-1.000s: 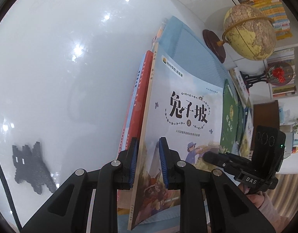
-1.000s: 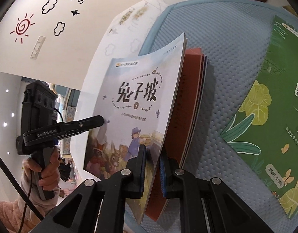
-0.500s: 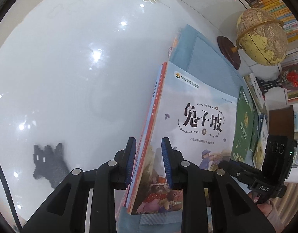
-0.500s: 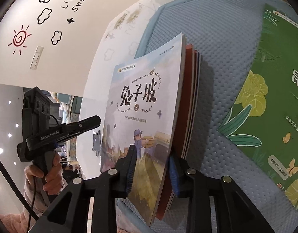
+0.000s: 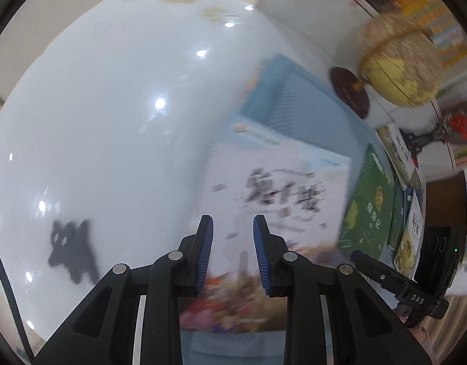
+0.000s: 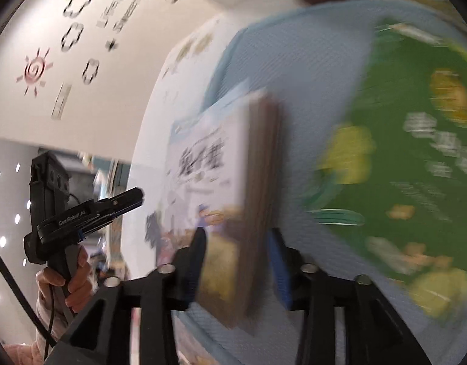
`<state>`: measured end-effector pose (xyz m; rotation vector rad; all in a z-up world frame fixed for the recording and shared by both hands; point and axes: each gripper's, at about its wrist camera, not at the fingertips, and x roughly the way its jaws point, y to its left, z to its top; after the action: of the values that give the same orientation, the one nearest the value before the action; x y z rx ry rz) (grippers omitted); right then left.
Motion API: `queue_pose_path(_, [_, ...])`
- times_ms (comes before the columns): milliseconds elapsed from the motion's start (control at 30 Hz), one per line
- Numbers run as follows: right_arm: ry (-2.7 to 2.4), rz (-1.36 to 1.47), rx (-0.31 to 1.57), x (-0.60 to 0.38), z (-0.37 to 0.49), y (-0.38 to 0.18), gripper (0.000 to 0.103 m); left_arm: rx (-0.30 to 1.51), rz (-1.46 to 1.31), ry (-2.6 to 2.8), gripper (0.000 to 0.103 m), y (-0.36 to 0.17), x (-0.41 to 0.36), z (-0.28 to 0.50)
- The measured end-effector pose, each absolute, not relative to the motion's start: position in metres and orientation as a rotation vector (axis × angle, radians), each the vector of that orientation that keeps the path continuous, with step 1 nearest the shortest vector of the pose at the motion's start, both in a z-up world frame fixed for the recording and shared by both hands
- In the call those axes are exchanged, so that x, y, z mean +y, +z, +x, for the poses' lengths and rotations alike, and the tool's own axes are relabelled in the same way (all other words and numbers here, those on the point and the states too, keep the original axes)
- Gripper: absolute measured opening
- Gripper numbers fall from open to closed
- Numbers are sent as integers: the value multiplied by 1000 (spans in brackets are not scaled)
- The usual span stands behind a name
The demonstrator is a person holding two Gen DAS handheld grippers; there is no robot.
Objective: Organize books
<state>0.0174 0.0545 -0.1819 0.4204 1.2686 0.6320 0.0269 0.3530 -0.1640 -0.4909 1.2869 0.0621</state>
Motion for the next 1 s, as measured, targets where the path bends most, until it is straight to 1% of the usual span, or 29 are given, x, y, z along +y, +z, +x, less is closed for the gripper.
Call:
queue_pose_path(133, [446,460,1224,-18,18,-182,50,1314,-376,-40,29,-165,291,69])
queue_pose_path(267, [306,477,1235,-70,17,-191,50,1413,-272,-117,30,-191,210,112])
queue_pose_path(400, [319,548,1258,-93,18,-202,50,1514,-150,-87,30,-218,157,134])
queue_pose_path(533, [357,480,1262,-83,28,-201,50,1480,-95,-59,34,-218,140,145])
queue_pose_path(567, [362,475,1262,-82,29,-201,51,1480,-92,-52,36,-218,138,148])
queue_pose_path(667, [376,477,1266,-80,33,-202,51,1501,-141,-78,34,-221,137,150])
queue_pose_path(733, [391,472,1273,-79,36,-201,52,1516,-183,-108,36,-224,135,145])
queue_pose_path(1000, [427,441,1276,-83,28,-202,55,1515,-84,-111,36,-221,104,97])
